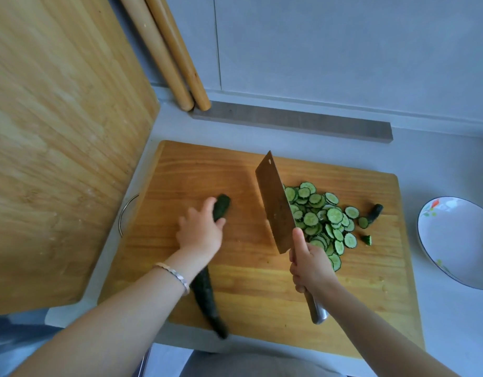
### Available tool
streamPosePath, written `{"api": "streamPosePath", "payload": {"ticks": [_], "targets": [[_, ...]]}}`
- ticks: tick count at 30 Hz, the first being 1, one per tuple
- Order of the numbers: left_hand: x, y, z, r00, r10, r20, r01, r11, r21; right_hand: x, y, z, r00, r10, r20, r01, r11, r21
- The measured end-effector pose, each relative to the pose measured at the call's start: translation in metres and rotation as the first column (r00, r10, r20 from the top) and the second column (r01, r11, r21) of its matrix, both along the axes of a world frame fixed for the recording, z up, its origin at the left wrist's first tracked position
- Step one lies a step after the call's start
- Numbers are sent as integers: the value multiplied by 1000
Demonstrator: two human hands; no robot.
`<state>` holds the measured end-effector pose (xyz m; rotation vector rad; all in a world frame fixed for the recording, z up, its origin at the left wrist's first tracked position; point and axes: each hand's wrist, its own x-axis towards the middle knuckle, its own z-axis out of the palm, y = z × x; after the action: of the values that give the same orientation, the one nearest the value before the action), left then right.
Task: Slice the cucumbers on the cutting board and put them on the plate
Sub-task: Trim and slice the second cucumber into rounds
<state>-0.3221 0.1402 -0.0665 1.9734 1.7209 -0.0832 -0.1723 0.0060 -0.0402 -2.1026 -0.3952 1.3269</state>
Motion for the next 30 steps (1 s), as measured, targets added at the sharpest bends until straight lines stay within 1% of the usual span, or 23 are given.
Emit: {"api": "streamPosePath", "payload": {"ticks": [2, 3, 5, 6, 7, 8, 9, 10, 11, 12, 13, 14, 15, 16, 17, 18, 20, 21, 23, 26, 30], "targets": [[-10, 15, 0, 964, 266, 25, -261, 958, -117, 5, -3, 6, 1000, 4, -29, -3, 1000, 18], [-13, 19, 1, 925, 376, 47, -365, 918, -152, 8, -5, 10, 999, 18, -32, -17, 999, 27], [-21, 25, 0, 813, 571, 117, -541, 813, -215, 12, -7, 17, 998, 50, -43, -48, 998, 38], [-25, 26, -1, 751, 646, 136, -605, 756, -249, 14, -8, 20, 997, 61, -46, -59, 997, 40], [-28, 26, 0, 710, 692, 127, -647, 713, -270, 15, -10, 22, 997, 68, -43, -66, 997, 39], [-31, 23, 2, 727, 681, 81, -649, 722, -240, 16, -11, 23, 997, 73, -37, -72, 997, 34], [-34, 18, 3, 801, 598, -4, -591, 792, -152, 17, -13, 24, 997, 78, -30, -77, 997, 28], [-35, 12, 5, 889, 450, -80, -454, 891, -31, 17, -14, 24, 996, 81, -24, -80, 997, 21], [-36, 6, 9, 961, 252, -111, -243, 966, 92, 16, -15, 25, 996, 82, -18, -82, 997, 14], [-37, 1, 12, 995, 13, -95, 5, 983, 186, 14, -16, 26, 997, 82, -11, -82, 997, 10], [-36, -3, 14, 967, -246, -70, 255, 943, 213, 13, -17, 27, 996, 84, -3, -84, 996, 8], [-34, -7, 14, 881, -470, -54, 471, 860, 199, 11, -18, 28, 996, 90, 4, -90, 996, 6], [-34, -10, 10, 780, -623, -65, 622, 759, 194, 8, -19, 29, 995, 100, 10, -100, 995, 5], [-34, -12, 5, 713, -696, -84, 697, 688, 203, 5, -19, 30, 994, 107, 11, -107, 994, 7], [-34, -15, 0, 707, -703, -82, 702, 681, 209, 2, -20, 30, 994, 112, 6, -112, 994, 10], [-33, -19, -4, 743, -667, -48, 661, 721, 209, -1, -20, 31, 993, 119, -2, -119, 993, 10], [-27, -27, -12, 838, -540, 83, 514, 830, 216, -6, -20, 32, 989, 144, -16, -144, 990, 4], [-22, -30, -13, 868, -479, 132, 445, 867, 224, -9, -19, 32, 987, 158, -14, -158, 987, 4], [-15, -32, -16, 907, -383, 177, 340, 912, 230, -13, -18, 30, 981, 195, 24, -195, 981, 8], [-10, -35, -17, 922, -323, 213, 271, 932, 240, -16, -17, 26, 967, 241, 79, -242, 970, 3], [-10, -33, -17, 916, -330, 227, 276, 931, 240, -22, -13, 22, 949, 292, 116, -287, 956, -57]]}}
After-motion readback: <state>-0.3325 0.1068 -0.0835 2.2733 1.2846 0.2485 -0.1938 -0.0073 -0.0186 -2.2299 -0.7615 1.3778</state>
